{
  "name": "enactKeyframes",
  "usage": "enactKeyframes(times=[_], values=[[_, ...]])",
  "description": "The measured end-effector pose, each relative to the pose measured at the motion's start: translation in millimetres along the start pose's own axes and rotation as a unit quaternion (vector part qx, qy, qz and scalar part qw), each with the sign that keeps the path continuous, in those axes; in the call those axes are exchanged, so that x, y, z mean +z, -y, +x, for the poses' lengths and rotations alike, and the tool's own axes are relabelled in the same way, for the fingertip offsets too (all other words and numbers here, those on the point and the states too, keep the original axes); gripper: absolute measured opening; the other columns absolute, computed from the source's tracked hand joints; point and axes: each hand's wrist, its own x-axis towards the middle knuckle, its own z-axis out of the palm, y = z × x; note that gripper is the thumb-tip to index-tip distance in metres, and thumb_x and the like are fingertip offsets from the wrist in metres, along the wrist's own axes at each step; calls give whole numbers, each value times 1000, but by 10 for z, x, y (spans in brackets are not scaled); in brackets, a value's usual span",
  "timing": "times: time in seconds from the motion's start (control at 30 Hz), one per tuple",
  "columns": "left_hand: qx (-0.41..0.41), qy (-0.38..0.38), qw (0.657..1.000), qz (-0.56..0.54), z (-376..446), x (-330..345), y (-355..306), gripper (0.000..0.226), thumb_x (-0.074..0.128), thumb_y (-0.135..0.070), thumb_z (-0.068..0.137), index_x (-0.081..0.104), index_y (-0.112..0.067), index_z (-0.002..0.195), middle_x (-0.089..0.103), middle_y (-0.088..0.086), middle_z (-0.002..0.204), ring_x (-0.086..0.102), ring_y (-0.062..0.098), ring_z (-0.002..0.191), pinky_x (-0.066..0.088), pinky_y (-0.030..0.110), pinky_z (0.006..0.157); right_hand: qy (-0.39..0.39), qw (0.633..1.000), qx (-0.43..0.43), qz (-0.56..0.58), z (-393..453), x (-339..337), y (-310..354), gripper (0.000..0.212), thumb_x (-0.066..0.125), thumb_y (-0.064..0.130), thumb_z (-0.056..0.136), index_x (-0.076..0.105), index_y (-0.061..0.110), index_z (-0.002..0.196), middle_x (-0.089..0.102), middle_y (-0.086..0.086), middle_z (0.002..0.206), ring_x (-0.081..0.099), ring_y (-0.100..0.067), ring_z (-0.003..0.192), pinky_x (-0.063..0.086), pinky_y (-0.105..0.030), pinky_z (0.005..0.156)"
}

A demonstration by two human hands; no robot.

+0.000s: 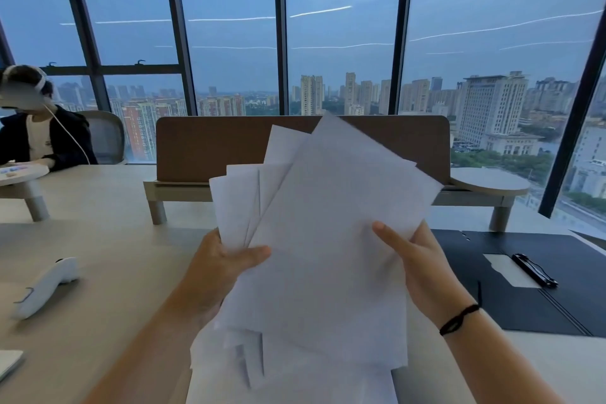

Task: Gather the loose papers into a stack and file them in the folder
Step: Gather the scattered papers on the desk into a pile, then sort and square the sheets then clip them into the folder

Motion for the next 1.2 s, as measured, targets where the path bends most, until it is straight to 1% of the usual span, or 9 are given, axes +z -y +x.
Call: enactKeyframes(times=[0.1,0.27,0.43,0.57,0.73,0.83,0.97,1.07,1.2], values=[[21,25,999,23,2,51,-97,39,93,-22,59,75,-19,94,80,3,91,76,25,86,61,35,70,40,998,-26,-42,81,85,173,77,86,42,62,59,19,131,77,-1,117,75,-21,106,62,-32,79],[92,-2,996,8,108,189,-412,16,77,-26,71,73,-27,86,79,-9,85,77,13,80,61,27,64,36,991,-105,-77,121,292,460,64,85,37,63,63,18,120,77,-1,114,76,-19,100,64,-38,78],[78,-10,997,-2,59,83,-161,35,85,-45,62,74,-29,91,79,-8,90,76,16,86,62,35,71,25,996,-66,-48,-62,167,181,70,86,34,61,60,23,125,75,2,119,74,-16,104,63,-34,79],[4,-5,1000,-2,-75,45,269,65,91,-58,43,79,-21,96,80,4,100,75,23,95,56,49,90,45,997,21,-62,-294,93,-221,43,84,14,72,69,20,112,81,0,105,78,-20,93,64,-31,71],[30,-42,999,-2,16,131,206,23,81,-38,65,78,-26,85,80,-6,90,76,14,88,58,30,77,28,996,6,-86,-145,248,-179,29,82,16,80,74,18,107,82,1,101,78,-21,92,63,-35,74],[44,-49,998,-17,85,81,162,23,83,-36,68,78,-23,87,80,-6,91,76,14,89,58,32,80,35,994,-15,-103,-104,232,-111,30,83,26,77,76,20,106,81,0,104,78,-21,95,63,-39,80],[-24,-19,999,7,13,34,452,17,78,-30,77,79,-26,93,80,-1,100,74,17,97,54,46,95,62,989,62,-120,-281,165,-364,21,78,13,85,77,18,105,82,-2,104,78,-19,94,63,-36,81],[-26,-26,999,19,-19,71,524,8,75,-26,83,79,-31,89,80,-6,99,74,13,97,54,43,95,51,987,81,-131,-303,208,-426,13,75,13,89,78,19,101,82,-2,102,79,-17,90,64,-36,81],[22,-49,999,-1,63,61,353,9,71,-20,87,76,-24,93,80,-6,95,75,12,91,58,29,82,44,994,39,-92,-174,253,-295,12,69,12,93,77,16,100,83,4,95,78,-14,88,64,-27,74]])
